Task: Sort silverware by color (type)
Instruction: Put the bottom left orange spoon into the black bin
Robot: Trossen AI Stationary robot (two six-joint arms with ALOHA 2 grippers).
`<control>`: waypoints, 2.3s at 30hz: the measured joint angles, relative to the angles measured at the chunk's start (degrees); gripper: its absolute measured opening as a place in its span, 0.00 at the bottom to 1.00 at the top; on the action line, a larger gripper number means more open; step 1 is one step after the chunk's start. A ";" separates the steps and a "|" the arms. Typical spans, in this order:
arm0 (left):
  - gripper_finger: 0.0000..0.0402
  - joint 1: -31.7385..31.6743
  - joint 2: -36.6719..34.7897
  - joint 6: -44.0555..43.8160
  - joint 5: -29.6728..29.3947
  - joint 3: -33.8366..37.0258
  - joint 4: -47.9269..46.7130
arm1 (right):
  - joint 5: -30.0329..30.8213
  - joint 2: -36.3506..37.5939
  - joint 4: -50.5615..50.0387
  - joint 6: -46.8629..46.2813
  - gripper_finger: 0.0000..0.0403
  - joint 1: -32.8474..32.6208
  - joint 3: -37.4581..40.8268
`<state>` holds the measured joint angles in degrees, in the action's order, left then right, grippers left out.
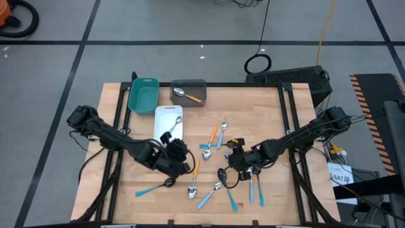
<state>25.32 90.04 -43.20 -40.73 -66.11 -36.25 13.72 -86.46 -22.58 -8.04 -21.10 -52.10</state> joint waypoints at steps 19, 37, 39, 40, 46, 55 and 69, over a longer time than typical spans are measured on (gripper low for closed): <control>0.28 7.24 0.00 -2.53 0.14 0.00 3.35 | -0.41 -0.49 19.13 12.26 0.38 0.02 0.00; 0.28 15.77 1.80 -10.98 0.09 0.00 2.64 | -20.03 -20.30 36.91 26.46 0.38 6.38 -10.35; 0.28 16.59 2.42 -11.30 -0.06 0.03 1.47 | -21.36 -22.90 32.32 27.90 0.38 7.13 -14.07; 0.28 16.82 2.67 -11.26 -0.19 0.04 1.53 | -21.70 -23.90 30.41 28.70 0.39 7.45 -15.52; 0.28 17.74 5.58 -11.41 -0.37 0.02 0.00 | -27.13 -28.92 23.93 32.93 0.44 10.15 -21.93; 0.28 18.46 7.52 -12.02 0.22 0.00 -1.16 | -30.76 -32.98 23.13 39.56 0.46 14.04 -23.52; 0.28 18.38 7.52 -12.06 0.19 0.00 -1.25 | -30.29 -33.82 18.02 38.66 0.32 14.85 -23.61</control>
<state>43.70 97.56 -55.27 -40.54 -66.11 -37.50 -16.58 -120.28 -4.57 30.62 -6.25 -75.70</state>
